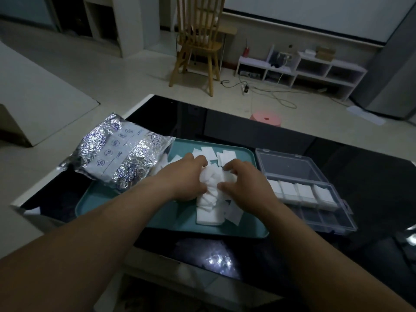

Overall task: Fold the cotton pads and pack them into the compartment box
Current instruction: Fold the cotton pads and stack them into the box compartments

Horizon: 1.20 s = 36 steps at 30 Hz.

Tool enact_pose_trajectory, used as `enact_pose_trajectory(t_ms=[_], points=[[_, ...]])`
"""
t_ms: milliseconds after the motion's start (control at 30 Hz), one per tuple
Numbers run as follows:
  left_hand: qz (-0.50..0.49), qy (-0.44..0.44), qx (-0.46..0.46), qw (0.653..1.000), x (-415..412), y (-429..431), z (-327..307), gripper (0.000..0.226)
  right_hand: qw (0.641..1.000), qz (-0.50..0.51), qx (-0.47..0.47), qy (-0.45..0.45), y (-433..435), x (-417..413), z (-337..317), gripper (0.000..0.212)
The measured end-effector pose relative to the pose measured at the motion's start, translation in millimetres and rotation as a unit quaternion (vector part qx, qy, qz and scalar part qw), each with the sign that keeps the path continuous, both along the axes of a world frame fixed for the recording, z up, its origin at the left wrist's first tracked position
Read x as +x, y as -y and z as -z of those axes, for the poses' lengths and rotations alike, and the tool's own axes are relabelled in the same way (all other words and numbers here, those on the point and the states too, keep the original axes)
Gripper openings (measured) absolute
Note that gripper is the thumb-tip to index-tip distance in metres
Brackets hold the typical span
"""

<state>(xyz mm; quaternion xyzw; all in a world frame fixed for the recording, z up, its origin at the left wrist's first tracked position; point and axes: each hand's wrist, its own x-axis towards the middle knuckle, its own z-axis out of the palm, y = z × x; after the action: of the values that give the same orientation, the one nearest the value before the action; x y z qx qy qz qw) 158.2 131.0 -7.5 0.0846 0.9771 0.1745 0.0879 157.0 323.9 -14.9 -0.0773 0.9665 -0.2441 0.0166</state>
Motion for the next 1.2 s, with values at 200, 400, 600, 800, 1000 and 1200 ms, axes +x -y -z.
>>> enact_pose_trajectory(t_ms=[200,400,600,800,1000,1200], points=[[-0.022,-0.021,0.05,0.998,-5,-2,8,0.044,0.999,-0.012,0.025,-0.02,-1,3,-3,0.03],[-0.011,-0.111,0.11,0.988,-7,-8,8,0.009,0.997,-0.038,0.008,0.069,-9,7,-10,0.02],[-0.124,-0.108,0.347,0.923,-10,-11,-15,0.01,0.949,0.056,-0.274,0.148,-35,0,-28,0.016],[-0.203,0.016,0.532,0.822,-12,-18,-15,0.009,0.879,0.104,-0.417,0.205,-31,1,-26,0.011],[-0.212,0.015,0.53,0.821,-8,-27,-5,0.011,0.844,0.109,-0.47,0.234,-16,7,-27,0.017],[-0.223,-0.076,0.47,0.851,-1,-37,-8,0.01,0.787,0.112,-0.552,0.254,4,14,-28,0.021]])
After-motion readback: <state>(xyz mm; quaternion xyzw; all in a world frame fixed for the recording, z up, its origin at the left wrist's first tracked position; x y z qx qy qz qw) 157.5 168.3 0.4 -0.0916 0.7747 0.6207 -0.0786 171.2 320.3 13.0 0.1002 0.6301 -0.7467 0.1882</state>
